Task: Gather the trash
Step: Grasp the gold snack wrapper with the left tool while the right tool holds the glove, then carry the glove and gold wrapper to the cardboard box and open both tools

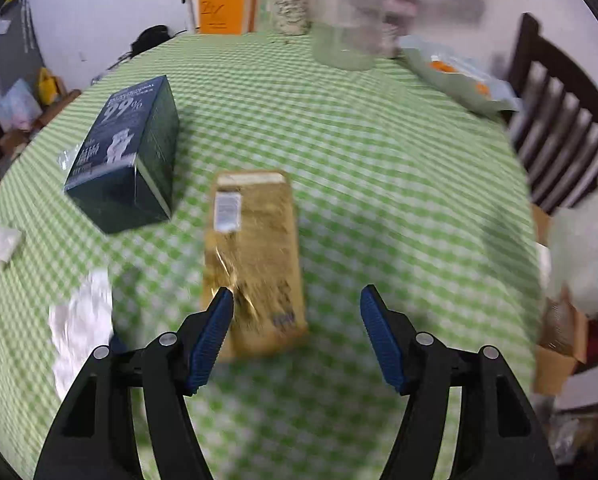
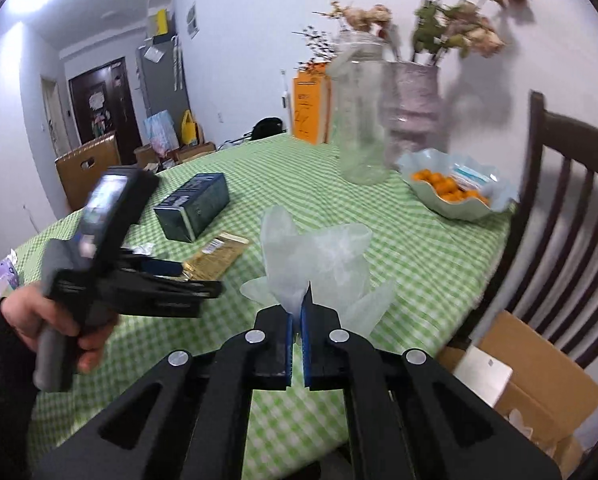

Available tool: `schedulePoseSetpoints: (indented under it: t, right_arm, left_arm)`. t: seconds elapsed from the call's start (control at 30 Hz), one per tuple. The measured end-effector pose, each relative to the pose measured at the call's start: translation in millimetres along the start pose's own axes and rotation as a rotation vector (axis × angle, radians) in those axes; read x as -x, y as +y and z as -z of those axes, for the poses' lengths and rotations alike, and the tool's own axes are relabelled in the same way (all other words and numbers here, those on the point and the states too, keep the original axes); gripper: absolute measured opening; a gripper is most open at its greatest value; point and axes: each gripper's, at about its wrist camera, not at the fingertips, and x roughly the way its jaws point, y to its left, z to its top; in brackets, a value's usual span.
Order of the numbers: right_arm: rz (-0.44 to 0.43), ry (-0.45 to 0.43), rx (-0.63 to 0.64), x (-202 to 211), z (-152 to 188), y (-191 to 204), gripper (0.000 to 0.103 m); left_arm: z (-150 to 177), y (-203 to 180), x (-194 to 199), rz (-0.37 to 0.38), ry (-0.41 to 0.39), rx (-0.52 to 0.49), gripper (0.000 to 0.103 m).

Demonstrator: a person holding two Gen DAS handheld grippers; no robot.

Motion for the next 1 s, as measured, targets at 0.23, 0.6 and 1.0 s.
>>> schedulePoseSetpoints:
  t: [0.23,0.6,1.0]
  right_arm:
    - [-0.021,0.021,-0.067,-1.5,24.5,-32.2,0.004]
    - [-0.031,0.005,-0.128,11.3,42.7,-61.0,0.004]
    - [0.131,-0.048,-0.255,69.9,69.2,-143.3,0.004]
  left_arm:
    - [26.0,-1.8,9.1,-0.028,-0.041,-0.134,0.060]
    - [4.7,-6.2,-4.8,-0.065,0.013,-0.184,0.001]
    - [-23.1,-60.6,116.7,0.000,-0.276,-0.149,0.000]
